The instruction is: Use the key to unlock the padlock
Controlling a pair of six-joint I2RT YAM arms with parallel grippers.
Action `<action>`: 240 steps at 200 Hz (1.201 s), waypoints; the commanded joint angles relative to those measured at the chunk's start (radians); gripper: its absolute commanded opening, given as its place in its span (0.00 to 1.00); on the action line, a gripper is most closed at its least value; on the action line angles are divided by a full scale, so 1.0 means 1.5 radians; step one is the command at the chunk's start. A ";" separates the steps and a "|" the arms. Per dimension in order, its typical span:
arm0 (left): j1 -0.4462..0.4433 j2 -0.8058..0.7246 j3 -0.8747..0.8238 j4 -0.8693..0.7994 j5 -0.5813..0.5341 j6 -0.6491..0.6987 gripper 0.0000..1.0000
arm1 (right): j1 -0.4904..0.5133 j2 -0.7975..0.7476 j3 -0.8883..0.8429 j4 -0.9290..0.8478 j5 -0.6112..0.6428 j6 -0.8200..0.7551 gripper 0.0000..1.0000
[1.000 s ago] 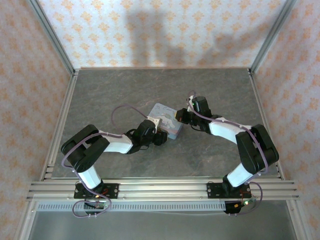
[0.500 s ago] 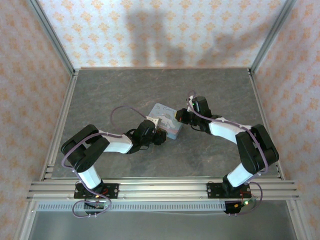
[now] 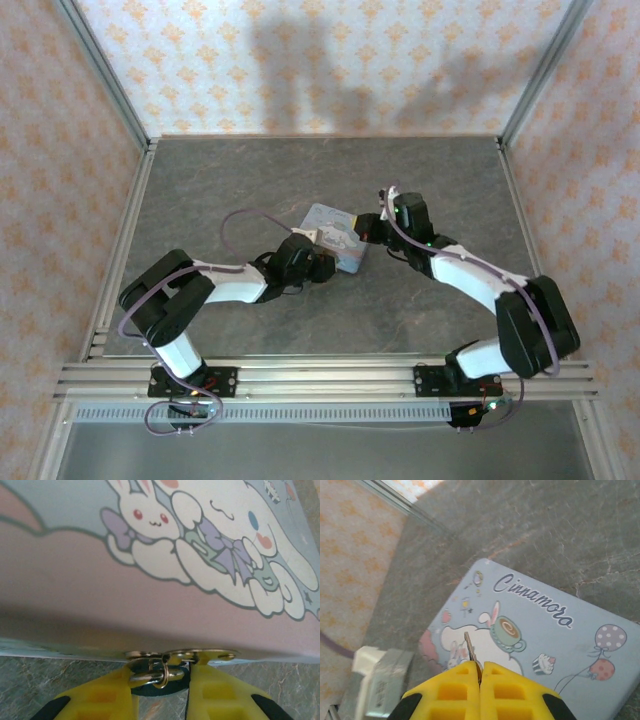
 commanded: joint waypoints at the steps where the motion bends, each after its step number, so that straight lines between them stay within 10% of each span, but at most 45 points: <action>1: -0.007 -0.026 0.034 -0.026 0.005 -0.032 0.20 | 0.001 -0.056 -0.042 0.003 0.016 -0.028 0.00; 95: 0.019 -0.030 0.076 -0.065 0.065 -0.119 0.14 | 0.072 -0.231 -0.250 0.073 0.059 -0.023 0.00; 240: 0.061 -0.058 0.095 -0.088 0.131 -0.185 0.13 | 0.088 -0.015 -0.270 0.352 -0.002 -0.076 0.00</action>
